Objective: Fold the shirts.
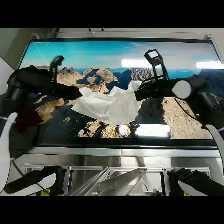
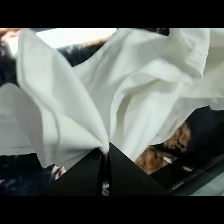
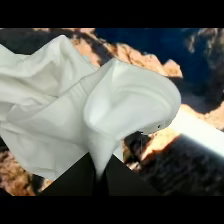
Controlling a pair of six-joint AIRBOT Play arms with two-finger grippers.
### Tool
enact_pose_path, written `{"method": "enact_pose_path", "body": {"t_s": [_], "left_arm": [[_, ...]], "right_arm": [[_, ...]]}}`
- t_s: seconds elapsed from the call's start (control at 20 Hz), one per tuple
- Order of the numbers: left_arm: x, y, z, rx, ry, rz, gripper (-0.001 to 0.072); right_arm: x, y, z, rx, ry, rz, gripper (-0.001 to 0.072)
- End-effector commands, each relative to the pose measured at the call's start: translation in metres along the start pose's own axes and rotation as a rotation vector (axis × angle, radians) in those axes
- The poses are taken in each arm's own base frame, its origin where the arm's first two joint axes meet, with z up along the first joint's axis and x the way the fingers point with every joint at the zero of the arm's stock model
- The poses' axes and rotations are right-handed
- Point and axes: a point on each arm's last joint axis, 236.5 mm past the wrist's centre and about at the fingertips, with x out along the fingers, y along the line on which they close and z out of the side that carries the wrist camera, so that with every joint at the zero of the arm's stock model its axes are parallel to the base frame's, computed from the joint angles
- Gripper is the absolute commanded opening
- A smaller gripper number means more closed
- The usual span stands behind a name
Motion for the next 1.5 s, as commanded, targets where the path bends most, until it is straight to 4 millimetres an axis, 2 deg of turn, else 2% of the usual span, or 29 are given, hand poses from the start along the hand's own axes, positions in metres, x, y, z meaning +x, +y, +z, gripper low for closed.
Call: {"method": "enact_pose_path", "body": {"t_s": [0.0,0.15,0.2,0.25,0.3,0.35,0.4,0.55,0.6,0.65,0.7,0.75,0.8,0.85,0.9,0.95,1.05,1.15,1.25,1.3,1.35,1.4,1.45], "left_arm": [[0.068,0.04,-0.013,-0.071,0.084,0.025,0.0012],[0.085,0.061,0.026,-0.068,0.029,0.048,0.0015],[0.084,0.067,0.043,-0.061,0.005,0.054,0.0251],[0.078,0.074,0.058,-0.062,-0.014,0.059,0.0685],[0.071,0.078,0.067,-0.057,-0.015,0.055,0.0704],[0.06,0.084,0.071,-0.059,0.0,0.054,0.0704],[0.047,0.092,0.071,-0.063,0.021,0.06,0.0703],[0.016,0.117,0.052,-0.128,0.081,0.067,0.0703],[0.013,0.125,0.037,-0.165,0.108,0.062,0.0704],[0.014,0.132,0.015,-0.207,0.149,0.052,0.0703],[0.019,0.136,-0.009,-0.24,0.196,0.035,0.0704],[0.027,0.139,-0.033,-0.271,0.238,0.022,0.0703],[0.036,0.142,-0.055,-0.302,0.28,0.008,0.0703],[0.045,0.144,-0.069,-0.334,0.301,-0.003,0.0703],[0.054,0.143,-0.074,-0.36,0.296,-0.031,0.0703],[0.063,0.138,-0.071,-0.372,0.264,-0.08,0.0703],[0.077,0.129,-0.059,-0.4,0.208,-0.156,0.0703],[0.088,0.128,-0.061,-0.39,0.23,-0.168,0.0703],[0.093,0.129,-0.057,-0.392,0.23,-0.176,0.0702],[0.092,0.13,-0.051,-0.383,0.22,-0.176,0.0575],[0.091,0.129,-0.044,-0.364,0.208,-0.171,0.0377],[0.088,0.129,-0.036,-0.35,0.194,-0.169,0.0229],[0.085,0.128,-0.03,-0.337,0.184,-0.171,0.0171]], "right_arm": [[0.047,-0.015,-0.029,0.044,0.116,-0.01,0.0019],[0.066,-0.039,-0.025,0.095,0.093,-0.041,0.0019],[0.065,-0.052,-0.022,0.117,0.074,-0.059,0.0019],[0.061,-0.067,-0.02,0.145,0.062,-0.077,0.003],[0.056,-0.082,-0.02,0.175,0.06,-0.094,0.0166],[0.049,-0.097,-0.024,0.213,0.069,-0.111,0.0334],[0.041,-0.113,-0.031,0.249,0.086,-0.127,0.037],[0.014,-0.155,-0.058,0.363,0.142,-0.167,0.0378],[0.007,-0.166,-0.072,0.404,0.177,-0.173,0.0483],[0.005,-0.169,-0.091,0.46,0.221,-0.156,0.062],[0.007,-0.163,-0.105,0.51,0.256,-0.109,0.0649],[0.012,-0.15,-0.113,0.54,0.274,-0.047,0.065],[0.021,-0.132,-0.115,0.551,0.266,0.031,0.065],[0.03,-0.114,-0.111,0.554,0.239,0.112,0.0649],[0.039,-0.098,-0.105,0.561,0.209,0.176,0.0648],[0.048,-0.085,-0.102,0.561,0.19,0.228,0.0648],[0.065,-0.069,-0.107,0.564,0.208,0.267,0.0647],[0.081,-0.057,-0.113,0.554,0.243,0.283,0.0647],[0.092,-0.041,-0.11,0.538,0.236,0.332,0.0648],[0.095,-0.035,-0.105,0.539,0.221,0.364,0.0647],[0.096,-0.029,-0.1,0.539,0.204,0.393,0.0646],[0.097,-0.027,-0.097,0.541,0.193,0.41,0.0645],[0.098,-0.026,-0.096,0.554,0.19,0.418,0.0644]]}}
